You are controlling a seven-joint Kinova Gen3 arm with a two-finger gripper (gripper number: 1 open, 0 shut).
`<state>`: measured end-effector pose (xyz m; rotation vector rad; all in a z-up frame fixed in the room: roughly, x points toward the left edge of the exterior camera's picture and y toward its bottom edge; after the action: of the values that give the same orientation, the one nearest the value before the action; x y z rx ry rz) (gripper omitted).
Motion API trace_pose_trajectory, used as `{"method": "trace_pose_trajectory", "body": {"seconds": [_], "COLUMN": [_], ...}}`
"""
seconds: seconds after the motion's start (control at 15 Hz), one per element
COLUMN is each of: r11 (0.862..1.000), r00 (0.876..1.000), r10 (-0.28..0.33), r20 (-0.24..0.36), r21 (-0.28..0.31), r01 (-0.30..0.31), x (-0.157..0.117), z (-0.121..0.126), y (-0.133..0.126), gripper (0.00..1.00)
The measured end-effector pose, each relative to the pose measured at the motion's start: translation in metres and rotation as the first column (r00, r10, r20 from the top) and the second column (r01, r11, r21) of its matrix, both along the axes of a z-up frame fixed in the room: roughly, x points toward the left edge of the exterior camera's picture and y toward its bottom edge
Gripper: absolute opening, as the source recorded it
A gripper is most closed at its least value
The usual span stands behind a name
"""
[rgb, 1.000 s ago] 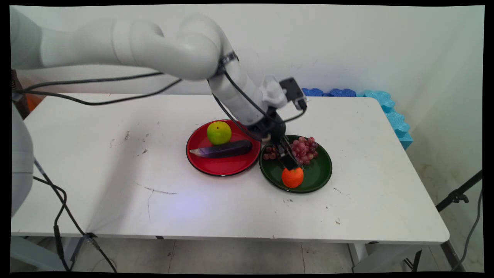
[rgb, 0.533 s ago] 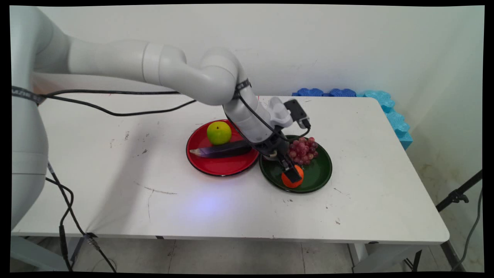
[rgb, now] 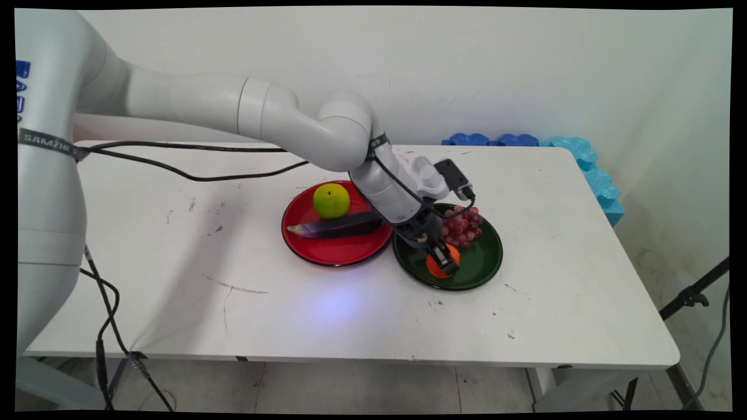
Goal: Place the picked object on the table
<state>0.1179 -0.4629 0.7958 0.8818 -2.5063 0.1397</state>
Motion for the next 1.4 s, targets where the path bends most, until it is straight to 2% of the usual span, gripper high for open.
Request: {"method": "trace_pose_trajectory", "body": {"seconds": [0.13, 0.4, 0.53, 0.87, 1.13, 1.4], "r11": [1.000, 0.999, 0.999, 0.994, 0.991, 0.992], "r00": [1.000, 1.000, 1.000, 0.999, 1.000, 1.000], "r10": [0.002, 0.007, 0.006, -0.002, -0.006, -0.002], "r20": [-0.004, -0.018, -0.026, -0.045, -0.031, 0.008], "r21": [-0.007, -0.035, -0.054, -0.108, -0.135, -0.127], "r01": [-0.002, -0.007, -0.008, -0.003, 0.001, 0.003], "x": [-0.003, -0.008, -0.009, -0.003, 0.020, 0.047], "z": [0.003, 0.025, 0.042, 0.106, 0.143, 0.144], "y": [-0.001, 0.000, 0.003, 0.028, 0.054, 0.077], "gripper": [0.00, 0.00, 0.00, 0.00, 0.00, 0.00]}}
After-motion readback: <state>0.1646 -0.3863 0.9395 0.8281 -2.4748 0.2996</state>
